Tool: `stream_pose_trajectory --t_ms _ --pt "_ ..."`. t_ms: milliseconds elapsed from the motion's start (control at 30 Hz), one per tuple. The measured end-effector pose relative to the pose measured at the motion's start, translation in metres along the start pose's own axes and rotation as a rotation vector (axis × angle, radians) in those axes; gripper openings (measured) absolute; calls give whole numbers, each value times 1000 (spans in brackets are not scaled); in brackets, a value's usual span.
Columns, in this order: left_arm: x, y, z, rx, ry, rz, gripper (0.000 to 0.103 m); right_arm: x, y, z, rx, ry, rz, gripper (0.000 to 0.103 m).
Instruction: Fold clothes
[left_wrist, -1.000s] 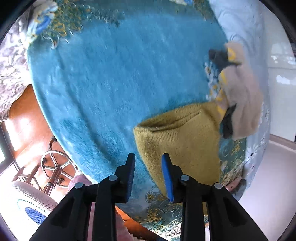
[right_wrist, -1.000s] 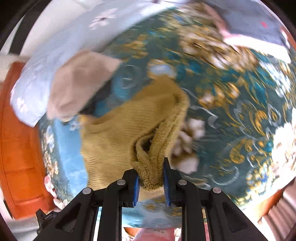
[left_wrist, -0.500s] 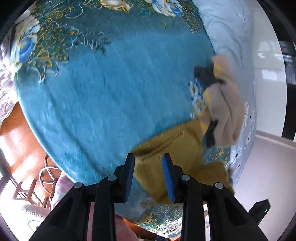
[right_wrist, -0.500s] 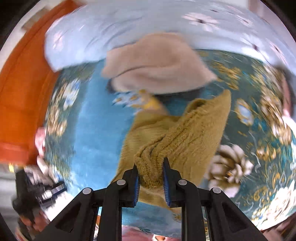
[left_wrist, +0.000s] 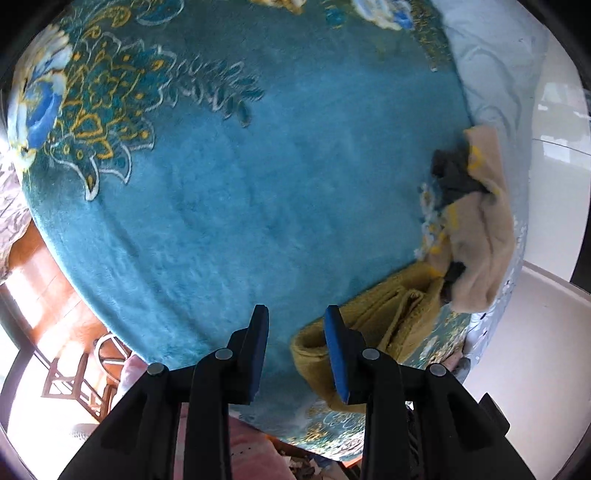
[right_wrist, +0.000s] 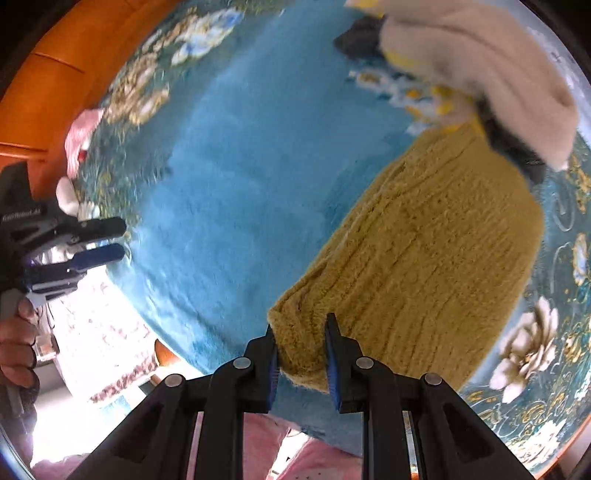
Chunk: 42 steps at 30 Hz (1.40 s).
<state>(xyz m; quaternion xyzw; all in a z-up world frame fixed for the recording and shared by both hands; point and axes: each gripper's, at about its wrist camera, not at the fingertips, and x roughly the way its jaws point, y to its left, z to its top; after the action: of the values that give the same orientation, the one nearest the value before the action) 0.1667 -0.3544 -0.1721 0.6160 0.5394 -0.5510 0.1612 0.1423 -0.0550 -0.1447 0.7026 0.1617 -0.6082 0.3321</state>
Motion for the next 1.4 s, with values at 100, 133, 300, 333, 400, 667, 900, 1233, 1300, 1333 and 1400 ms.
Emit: stream_pose_trajectory --t_ms 100,133,300,333,400,667,900,1233,1300,1333,1400 --pt "17 -17 -6 64 41 7 32 13 4 -4 -8 30 -9 26" --pt "23 -23 -8 85 55 9 32 14 4 -5 -4 30 -15 27" --pt "52 -52 -17 192 123 20 38 0 -18 -12 93 -4 79 47" --pt "58 -57 -19 214 136 23 40 -5 -27 -15 132 -23 78 49" --pt "69 -69 -23 256 164 27 42 -16 -49 -24 221 -59 71 50" --pt "126 -102 -52 448 272 106 59 -42 -158 -105 678 -105 1 51" --pt "151 -100 -68 474 307 170 58 -44 -196 -170 897 -84 -14 51" --pt "130 -98 -87 553 312 83 17 -39 -186 -150 874 -86 25 51" --pt "134 -94 -89 550 310 97 17 -36 -183 -147 858 -76 28 51" --pt "135 -91 -89 547 309 105 17 -34 -181 -147 852 -70 31 51" --pt "139 -86 -90 543 307 121 17 -30 -179 -147 844 -61 45 51"
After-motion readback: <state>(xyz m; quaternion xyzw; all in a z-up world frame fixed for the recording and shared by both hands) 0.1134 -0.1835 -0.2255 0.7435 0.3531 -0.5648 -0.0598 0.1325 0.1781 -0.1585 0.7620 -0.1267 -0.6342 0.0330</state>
